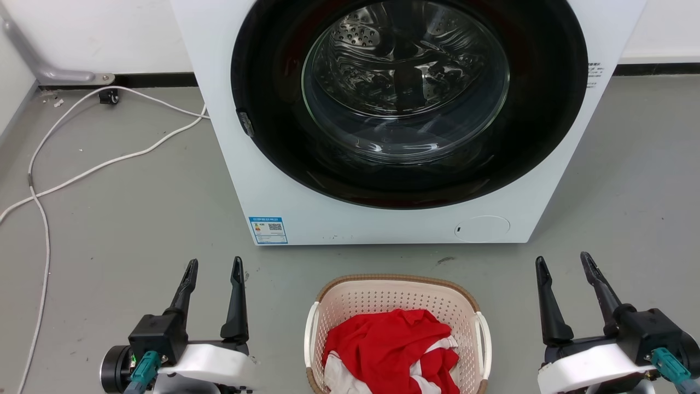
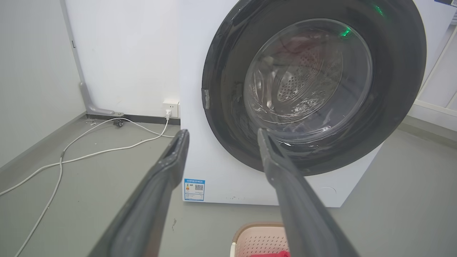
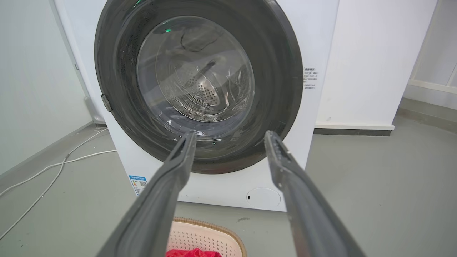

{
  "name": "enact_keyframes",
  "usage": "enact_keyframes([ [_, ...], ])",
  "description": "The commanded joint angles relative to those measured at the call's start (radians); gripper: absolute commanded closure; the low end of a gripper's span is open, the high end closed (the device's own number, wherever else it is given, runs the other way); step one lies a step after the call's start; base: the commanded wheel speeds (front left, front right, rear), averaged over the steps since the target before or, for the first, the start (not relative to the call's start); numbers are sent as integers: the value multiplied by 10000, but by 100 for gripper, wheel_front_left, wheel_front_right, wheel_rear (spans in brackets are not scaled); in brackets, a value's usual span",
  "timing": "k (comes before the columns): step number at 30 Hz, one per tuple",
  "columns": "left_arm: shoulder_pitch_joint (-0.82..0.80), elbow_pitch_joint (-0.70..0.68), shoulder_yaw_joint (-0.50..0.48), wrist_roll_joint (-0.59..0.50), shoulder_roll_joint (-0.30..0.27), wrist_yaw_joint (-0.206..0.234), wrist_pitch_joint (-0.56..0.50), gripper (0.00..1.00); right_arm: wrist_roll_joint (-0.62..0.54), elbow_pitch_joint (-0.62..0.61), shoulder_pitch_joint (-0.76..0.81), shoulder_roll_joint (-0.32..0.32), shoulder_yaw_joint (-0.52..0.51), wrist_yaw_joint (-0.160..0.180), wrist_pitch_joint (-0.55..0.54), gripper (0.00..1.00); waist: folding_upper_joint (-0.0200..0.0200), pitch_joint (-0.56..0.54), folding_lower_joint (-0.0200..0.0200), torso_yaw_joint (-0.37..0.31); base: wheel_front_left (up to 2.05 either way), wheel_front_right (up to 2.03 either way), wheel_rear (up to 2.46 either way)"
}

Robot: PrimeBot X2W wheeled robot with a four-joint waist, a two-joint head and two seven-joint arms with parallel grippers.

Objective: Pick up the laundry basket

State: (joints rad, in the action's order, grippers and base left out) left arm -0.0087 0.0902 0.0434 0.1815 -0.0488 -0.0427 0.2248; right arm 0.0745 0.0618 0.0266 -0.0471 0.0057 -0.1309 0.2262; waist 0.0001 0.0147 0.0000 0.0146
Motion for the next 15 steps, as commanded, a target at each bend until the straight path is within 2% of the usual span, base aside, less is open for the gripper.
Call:
enact_keyframes([
  [1,64,-88,-20,-206,-30,55,93,0,-187,-125,111,-48,11,3,61,0,-1,-1,0,-5,0,0,0],
  [15,149,-147,-38,-1115,-27,122,353,0,-1034,-193,182,-51,-30,3,340,0,-1,32,0,-13,0,0,0],
])
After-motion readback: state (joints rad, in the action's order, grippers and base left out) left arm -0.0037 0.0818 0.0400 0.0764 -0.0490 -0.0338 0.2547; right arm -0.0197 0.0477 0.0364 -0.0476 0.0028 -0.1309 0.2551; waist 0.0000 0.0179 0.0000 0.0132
